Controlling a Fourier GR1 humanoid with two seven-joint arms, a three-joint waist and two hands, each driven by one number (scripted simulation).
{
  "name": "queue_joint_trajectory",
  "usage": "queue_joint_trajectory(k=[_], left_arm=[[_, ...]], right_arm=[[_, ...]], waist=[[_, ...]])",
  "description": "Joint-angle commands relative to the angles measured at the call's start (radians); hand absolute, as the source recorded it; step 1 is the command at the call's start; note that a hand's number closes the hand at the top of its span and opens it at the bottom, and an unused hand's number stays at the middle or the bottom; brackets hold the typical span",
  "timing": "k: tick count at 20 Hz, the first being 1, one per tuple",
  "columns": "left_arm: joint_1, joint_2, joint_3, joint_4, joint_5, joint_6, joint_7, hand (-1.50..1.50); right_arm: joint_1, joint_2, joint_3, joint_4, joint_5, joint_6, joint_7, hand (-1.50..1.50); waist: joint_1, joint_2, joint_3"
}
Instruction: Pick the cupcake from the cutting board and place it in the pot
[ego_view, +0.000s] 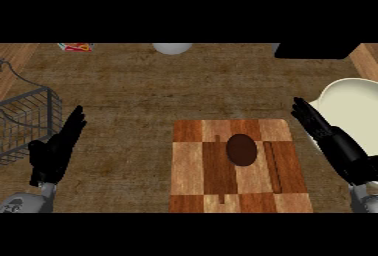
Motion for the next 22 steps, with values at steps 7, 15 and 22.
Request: queue_joint_trajectory(k=[7, 15, 22], left_arm=[[-0.157, -0.075, 0.042, -0.107, 0.047, 0.007, -0.045, 0.00], [-0.241, -0.118, 0.076, -0.135, 0.065, 0.057, -0.016, 0.00], [-0.270, -0.116, 0.079, -0.154, 0.066, 0.063, 0.030, 0.00]], right_arm=[[-0.426, -0.169, -0.025, -0.073, 0.080, 0.334, -0.130, 1.50], [-0.458, -0.145, -0.027, 0.275, 0.174, 0.598, -0.679, -1.50], [-0.573, -0.227, 0.121, 0.352, 0.457, 0.496, -0.836, -1.50]], waist=[[0.093, -0.027, -0.001], [0.070, 0.036, 0.018], [0.069, 0.027, 0.013]])
